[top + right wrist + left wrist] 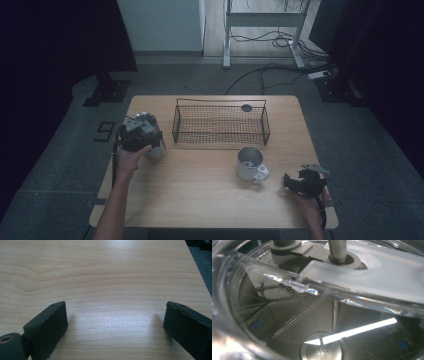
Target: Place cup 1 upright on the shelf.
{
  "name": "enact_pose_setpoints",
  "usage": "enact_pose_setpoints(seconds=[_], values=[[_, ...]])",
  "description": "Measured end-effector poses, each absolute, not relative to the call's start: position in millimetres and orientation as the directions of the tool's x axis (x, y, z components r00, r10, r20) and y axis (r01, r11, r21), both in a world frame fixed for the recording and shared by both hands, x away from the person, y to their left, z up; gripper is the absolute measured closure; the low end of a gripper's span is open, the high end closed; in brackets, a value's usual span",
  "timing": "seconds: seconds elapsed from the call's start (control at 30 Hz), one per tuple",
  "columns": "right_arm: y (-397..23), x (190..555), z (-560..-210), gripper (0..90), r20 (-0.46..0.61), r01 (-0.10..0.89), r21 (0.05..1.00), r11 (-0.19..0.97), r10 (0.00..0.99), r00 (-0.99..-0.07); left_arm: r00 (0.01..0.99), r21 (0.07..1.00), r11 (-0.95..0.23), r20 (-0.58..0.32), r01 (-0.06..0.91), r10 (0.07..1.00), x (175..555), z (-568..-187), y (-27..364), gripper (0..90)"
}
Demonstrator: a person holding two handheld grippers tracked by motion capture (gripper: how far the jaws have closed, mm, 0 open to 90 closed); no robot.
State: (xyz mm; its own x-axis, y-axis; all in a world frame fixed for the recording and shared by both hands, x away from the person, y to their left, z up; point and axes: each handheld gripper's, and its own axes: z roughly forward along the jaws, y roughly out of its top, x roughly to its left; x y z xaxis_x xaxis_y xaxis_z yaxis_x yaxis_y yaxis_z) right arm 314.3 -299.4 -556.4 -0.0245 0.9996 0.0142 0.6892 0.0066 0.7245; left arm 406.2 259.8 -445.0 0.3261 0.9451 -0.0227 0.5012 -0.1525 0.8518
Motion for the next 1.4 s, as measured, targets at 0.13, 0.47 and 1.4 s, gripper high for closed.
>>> enact_pose_setpoints(seconds=[0.13,0.47,1.4], values=[[-299.3,314.3,-556.4,4.9,0.014,0.689,0.724,0.007,1.000,-0.024,0.321,0.854,-0.144,-0.028,0.499,0.947,406.3,-442.4,260.5,4.2],[-299.5,314.1,-556.2,5.7,0.015,0.689,0.725,0.004,1.000,-0.021,0.315,0.860,-0.130,-0.037,0.493,0.948,403.7,-433.8,263.4,4.2],[-299.8,313.9,-556.2,6.1,0.012,0.688,0.726,0.006,1.000,-0.022,0.353,0.882,-0.144,-0.027,0.448,0.935,405.3,-399.3,240.6,4.2]])
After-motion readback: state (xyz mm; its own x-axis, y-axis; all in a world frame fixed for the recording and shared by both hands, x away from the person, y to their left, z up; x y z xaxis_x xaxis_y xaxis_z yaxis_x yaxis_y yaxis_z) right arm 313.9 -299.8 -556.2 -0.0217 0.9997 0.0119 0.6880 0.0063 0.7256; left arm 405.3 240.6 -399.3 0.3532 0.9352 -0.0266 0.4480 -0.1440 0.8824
